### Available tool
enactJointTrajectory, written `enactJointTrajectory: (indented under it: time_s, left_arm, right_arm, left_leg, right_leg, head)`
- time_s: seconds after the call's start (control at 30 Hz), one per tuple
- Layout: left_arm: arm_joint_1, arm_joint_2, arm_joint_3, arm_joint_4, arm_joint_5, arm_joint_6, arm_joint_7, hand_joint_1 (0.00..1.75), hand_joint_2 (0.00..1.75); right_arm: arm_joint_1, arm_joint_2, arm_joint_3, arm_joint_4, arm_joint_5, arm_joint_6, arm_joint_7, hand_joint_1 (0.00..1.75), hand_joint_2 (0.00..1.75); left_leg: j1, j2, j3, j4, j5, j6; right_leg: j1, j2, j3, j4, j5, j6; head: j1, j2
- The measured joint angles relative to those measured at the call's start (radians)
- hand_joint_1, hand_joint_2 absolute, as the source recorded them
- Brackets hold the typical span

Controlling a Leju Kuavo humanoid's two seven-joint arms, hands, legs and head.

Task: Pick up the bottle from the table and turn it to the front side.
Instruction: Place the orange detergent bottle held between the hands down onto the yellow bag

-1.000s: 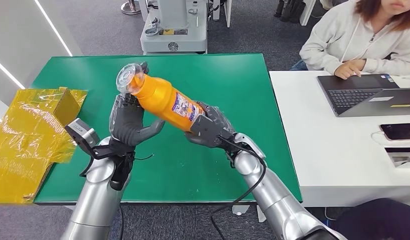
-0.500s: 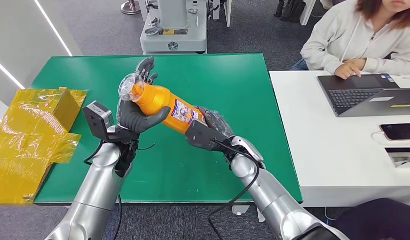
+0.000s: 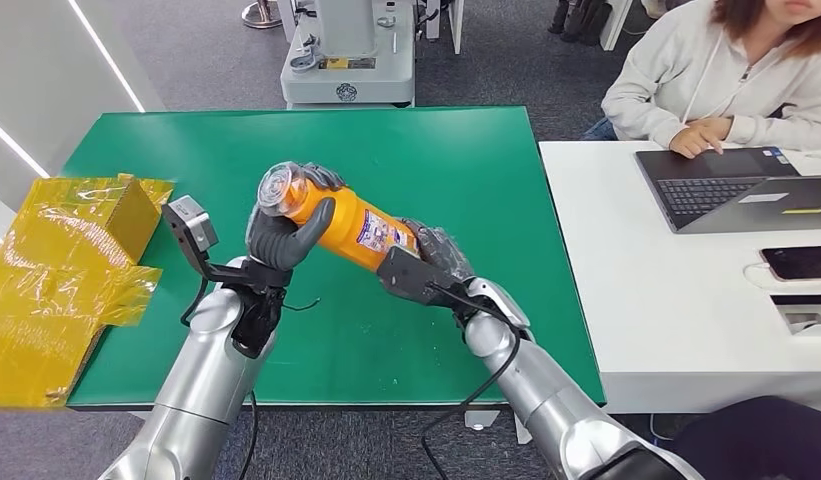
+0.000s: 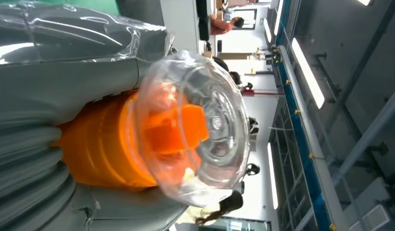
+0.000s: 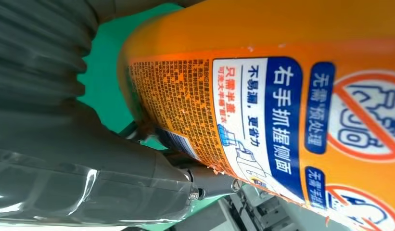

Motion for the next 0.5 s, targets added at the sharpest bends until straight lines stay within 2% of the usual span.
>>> enactJointTrajectory:
  time_s: [0.23,0.27,0.3,0.37,0.4,0.43,0.5]
  left_arm:
    - [0.001,0.001,-0.005,0.016,0.008,-0.019,-0.003,1.75,1.75]
    - [0.001,0.002,-0.007,0.020,0.003,-0.021,-0.005,1.75,1.75]
    - [0.001,0.002,-0.009,0.024,-0.004,-0.022,-0.010,1.75,1.75]
    - [0.001,0.004,-0.014,0.035,-0.019,-0.021,-0.021,1.75,1.75]
    - [0.001,0.005,-0.015,0.041,-0.028,-0.020,-0.027,1.75,1.75]
    - [0.001,0.006,-0.016,0.046,-0.036,-0.017,-0.033,1.75,1.75]
    - [0.000,0.010,-0.017,0.054,-0.066,0.003,-0.045,1.75,1.75]
  right_arm:
    - [0.002,-0.010,-0.007,0.005,0.005,0.000,-0.002,1.75,1.75]
    - [0.004,-0.012,-0.009,0.005,0.007,0.000,-0.002,1.60,1.75]
    - [0.007,-0.014,-0.012,0.005,0.010,-0.001,-0.002,1.34,1.75]
    - [0.015,-0.018,-0.019,0.005,0.016,-0.002,-0.003,0.49,1.75]
    - [0.019,-0.021,-0.022,0.004,0.019,-0.002,-0.004,0.20,1.75]
    - [0.023,-0.023,-0.026,0.004,0.022,-0.002,-0.006,0.02,1.75]
    - [0.033,-0.029,-0.032,-0.002,0.027,-0.002,-0.010,0.00,1.75]
  left_leg:
    - [0.000,0.000,0.000,0.000,0.000,0.000]
    - [0.000,0.000,0.000,0.000,0.000,0.000]
    - [0.000,0.000,0.000,0.000,0.000,0.000]
    - [0.000,0.000,0.000,0.000,0.000,0.000]
    - [0.000,0.000,0.000,0.000,0.000,0.000]
    - [0.000,0.000,0.000,0.000,0.000,0.000]
    - [0.000,0.000,0.000,0.000,0.000,0.000]
  right_leg:
    - [0.000,0.000,0.000,0.000,0.000,0.000]
    - [0.000,0.000,0.000,0.000,0.000,0.000]
    - [0.000,0.000,0.000,0.000,0.000,0.000]
    - [0.000,0.000,0.000,0.000,0.000,0.000]
    - [0.000,0.000,0.000,0.000,0.000,0.000]
    - [0.000,0.000,0.000,0.000,0.000,0.000]
    - [0.000,0.000,0.000,0.000,0.000,0.000]
  head:
    - [0.000,0.000]
    - [0.000,0.000]
    - [0.000,0.000]
    - [0.000,0.000]
    - [0.000,0.000]
    - [0.000,0.000]
    - [0.000,0.000]
